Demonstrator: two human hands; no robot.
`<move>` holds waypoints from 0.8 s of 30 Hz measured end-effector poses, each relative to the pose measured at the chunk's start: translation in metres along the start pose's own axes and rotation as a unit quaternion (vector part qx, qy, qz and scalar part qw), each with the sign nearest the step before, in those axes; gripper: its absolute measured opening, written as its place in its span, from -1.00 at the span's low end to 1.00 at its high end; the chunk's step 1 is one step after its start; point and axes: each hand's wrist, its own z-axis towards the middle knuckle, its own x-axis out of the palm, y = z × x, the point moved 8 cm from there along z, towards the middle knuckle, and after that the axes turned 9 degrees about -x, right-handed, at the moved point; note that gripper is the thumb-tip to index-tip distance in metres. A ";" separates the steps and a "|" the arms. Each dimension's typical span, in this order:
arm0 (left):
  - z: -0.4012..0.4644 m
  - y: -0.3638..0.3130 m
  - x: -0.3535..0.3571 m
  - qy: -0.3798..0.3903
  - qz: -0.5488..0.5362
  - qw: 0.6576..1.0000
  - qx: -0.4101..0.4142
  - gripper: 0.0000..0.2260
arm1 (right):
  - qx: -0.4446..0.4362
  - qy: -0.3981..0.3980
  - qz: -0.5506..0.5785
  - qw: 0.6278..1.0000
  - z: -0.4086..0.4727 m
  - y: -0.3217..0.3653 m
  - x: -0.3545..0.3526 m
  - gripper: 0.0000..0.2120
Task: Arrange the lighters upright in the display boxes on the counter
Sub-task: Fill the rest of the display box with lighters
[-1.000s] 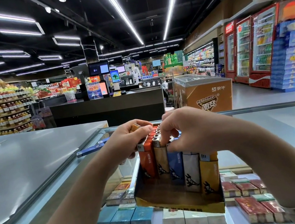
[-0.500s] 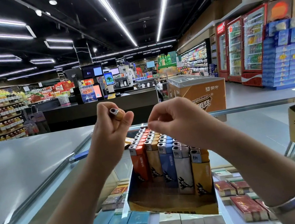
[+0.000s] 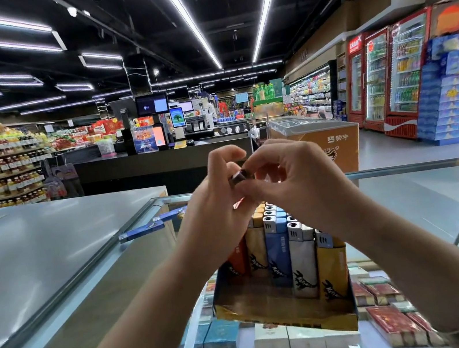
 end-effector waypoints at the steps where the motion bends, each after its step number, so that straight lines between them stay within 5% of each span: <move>1: 0.000 0.002 0.001 0.007 -0.014 1.000 -0.008 -0.55 | 0.004 -0.007 0.011 1.000 0.000 0.000 -0.001 -0.91; 4: 0.001 0.026 0.000 0.063 -0.099 0.985 -0.127 -0.51 | 0.030 -0.063 0.066 0.995 0.000 -0.007 -0.012 -0.92; 7: -0.007 0.064 0.007 0.193 -0.167 0.921 -0.294 -0.53 | 0.053 -0.131 0.138 0.980 0.000 -0.014 -0.027 -0.86; 11: -0.019 0.074 0.010 0.286 -0.274 0.850 -0.347 -0.41 | 0.049 -0.152 0.176 0.971 0.000 -0.012 -0.031 -0.81; 16: -0.037 0.063 0.027 0.412 -0.291 0.796 -0.334 -0.35 | 0.018 -0.064 0.138 0.988 0.002 -0.001 -0.016 -0.83; 24: -0.046 0.076 0.035 0.404 -0.252 0.776 -0.412 -0.10 | -0.026 0.112 0.004 0.993 -0.003 0.007 0.018 -0.91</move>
